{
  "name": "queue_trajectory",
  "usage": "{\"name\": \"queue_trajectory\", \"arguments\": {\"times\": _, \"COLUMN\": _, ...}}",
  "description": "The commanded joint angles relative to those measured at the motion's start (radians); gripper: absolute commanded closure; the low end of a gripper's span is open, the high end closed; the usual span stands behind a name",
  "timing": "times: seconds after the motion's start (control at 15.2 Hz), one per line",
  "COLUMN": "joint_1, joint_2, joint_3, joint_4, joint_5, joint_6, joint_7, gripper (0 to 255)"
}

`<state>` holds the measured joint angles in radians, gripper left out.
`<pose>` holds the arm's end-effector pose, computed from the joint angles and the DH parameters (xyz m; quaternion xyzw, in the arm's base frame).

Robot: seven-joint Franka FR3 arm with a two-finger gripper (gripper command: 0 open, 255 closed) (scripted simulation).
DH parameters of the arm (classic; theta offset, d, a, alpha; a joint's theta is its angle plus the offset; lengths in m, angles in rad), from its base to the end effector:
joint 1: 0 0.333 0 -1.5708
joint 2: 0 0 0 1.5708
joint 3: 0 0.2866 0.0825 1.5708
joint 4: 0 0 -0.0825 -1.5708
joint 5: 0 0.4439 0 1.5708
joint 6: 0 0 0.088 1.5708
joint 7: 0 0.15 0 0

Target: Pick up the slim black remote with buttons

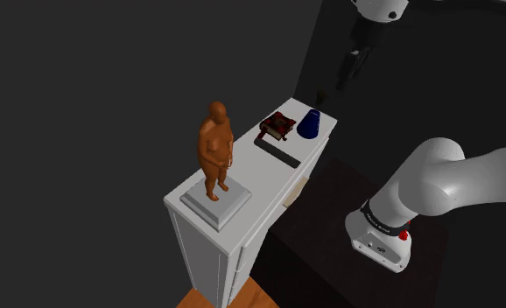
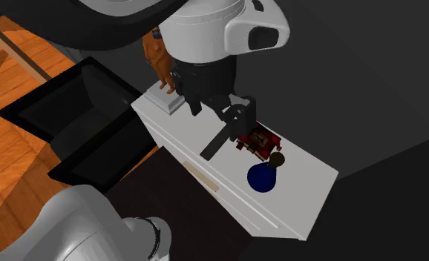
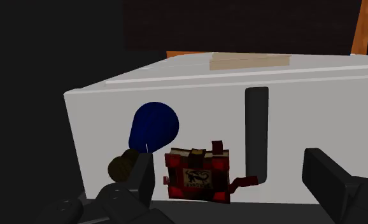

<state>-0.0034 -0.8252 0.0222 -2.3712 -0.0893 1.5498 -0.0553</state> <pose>0.3758 -0.0059 0.5326 0.9981 0.0324 0.0007 0.0528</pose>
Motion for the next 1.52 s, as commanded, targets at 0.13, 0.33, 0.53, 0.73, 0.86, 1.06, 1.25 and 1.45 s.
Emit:
{"name": "queue_trajectory", "arguments": {"times": 0.13, "joint_1": 0.004, "joint_2": 0.011, "joint_3": -0.003, "joint_4": -0.057, "joint_5": 0.015, "joint_6": 0.066, "joint_7": 0.011, "gripper": 0}}
{"name": "queue_trajectory", "arguments": {"times": 0.33, "joint_1": 0.01, "joint_2": 0.038, "joint_3": -0.005, "joint_4": -0.135, "joint_5": 0.038, "joint_6": 0.168, "joint_7": 0.026, "gripper": 0}}
{"name": "queue_trajectory", "arguments": {"times": 0.53, "joint_1": 0.017, "joint_2": 0.081, "joint_3": -0.007, "joint_4": -0.202, "joint_5": 0.062, "joint_6": 0.276, "joint_7": 0.038, "gripper": 0}}
{"name": "queue_trajectory", "arguments": {"times": 0.73, "joint_1": 0.027, "joint_2": 0.139, "joint_3": -0.007, "joint_4": -0.259, "joint_5": 0.087, "joint_6": 0.389, "joint_7": 0.047, "gripper": 0}}
{"name": "queue_trajectory", "arguments": {"times": 0.86, "joint_1": 0.035, "joint_2": 0.187, "joint_3": -0.007, "joint_4": -0.29, "joint_5": 0.106, "joint_6": 0.468, "joint_7": 0.051, "gripper": 0}}
{"name": "queue_trajectory", "arguments": {"times": 1.06, "joint_1": 0.049, "joint_2": 0.274, "joint_3": -0.007, "joint_4": -0.325, "joint_5": 0.137, "joint_6": 0.589, "joint_7": 0.054, "gripper": 0}}
{"name": "queue_trajectory", "arguments": {"times": 1.25, "joint_1": 0.067, "joint_2": 0.377, "joint_3": -0.007, "joint_4": -0.346, "joint_5": 0.173, "joint_6": 0.712, "joint_7": 0.05, "gripper": 0}}
{"name": "queue_trajectory", "arguments": {"times": 1.45, "joint_1": 0.089, "joint_2": 0.484, "joint_3": -0.009, "joint_4": -0.352, "joint_5": 0.214, "joint_6": 0.825, "joint_7": 0.04, "gripper": 0}}
